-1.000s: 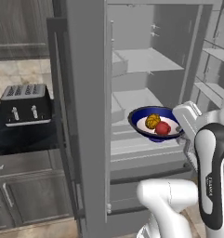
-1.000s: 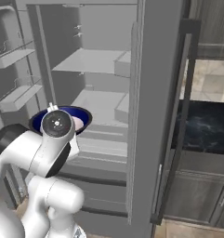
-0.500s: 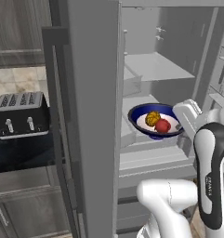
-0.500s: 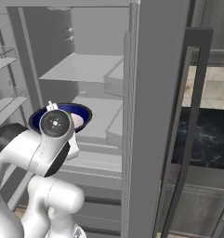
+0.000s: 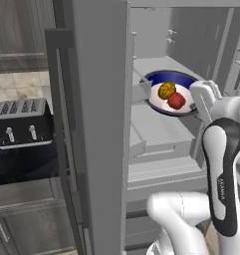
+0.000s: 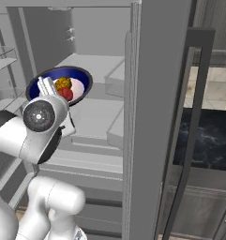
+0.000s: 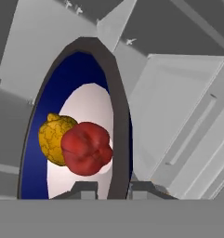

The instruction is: Place the bowl with the bell pepper and lemon on the top shelf of the fridge. Place the bowl with the fishs on the second highest shelf of the fridge.

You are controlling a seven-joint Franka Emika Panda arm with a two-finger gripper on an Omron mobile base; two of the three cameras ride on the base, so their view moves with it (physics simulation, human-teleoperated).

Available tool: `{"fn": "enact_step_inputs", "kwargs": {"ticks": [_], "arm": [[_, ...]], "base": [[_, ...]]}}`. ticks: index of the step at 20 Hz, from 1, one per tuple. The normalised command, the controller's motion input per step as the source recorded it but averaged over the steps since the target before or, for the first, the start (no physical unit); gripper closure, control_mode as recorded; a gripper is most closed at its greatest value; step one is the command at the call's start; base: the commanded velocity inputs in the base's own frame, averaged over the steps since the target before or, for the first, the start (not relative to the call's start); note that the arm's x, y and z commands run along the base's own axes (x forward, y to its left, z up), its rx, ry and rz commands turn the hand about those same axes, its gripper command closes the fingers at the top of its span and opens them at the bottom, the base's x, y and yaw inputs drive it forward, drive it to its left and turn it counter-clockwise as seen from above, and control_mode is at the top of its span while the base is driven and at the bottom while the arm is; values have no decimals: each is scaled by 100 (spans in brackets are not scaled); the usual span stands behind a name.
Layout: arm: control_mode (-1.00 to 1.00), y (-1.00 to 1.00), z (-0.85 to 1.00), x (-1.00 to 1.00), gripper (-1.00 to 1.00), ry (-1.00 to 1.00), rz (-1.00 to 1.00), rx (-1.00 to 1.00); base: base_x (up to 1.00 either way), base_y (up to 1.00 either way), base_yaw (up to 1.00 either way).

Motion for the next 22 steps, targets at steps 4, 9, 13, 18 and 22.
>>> {"fn": "enact_step_inputs", "kwargs": {"ticks": [4,9,13,18,22], "arm": [[-100,25,100,90,100,0,-14,0],[-100,16,54,100,100,10,-8,0],[-100,0,-3,100,100,12,-4,0],[-100,-5,-30,100,100,5,0,0],[-100,0,-23,100,100,0,-1,0]], "base": [[0,0,0],[0,0,0],[0,0,0],[0,0,0],[0,0,0]]}}
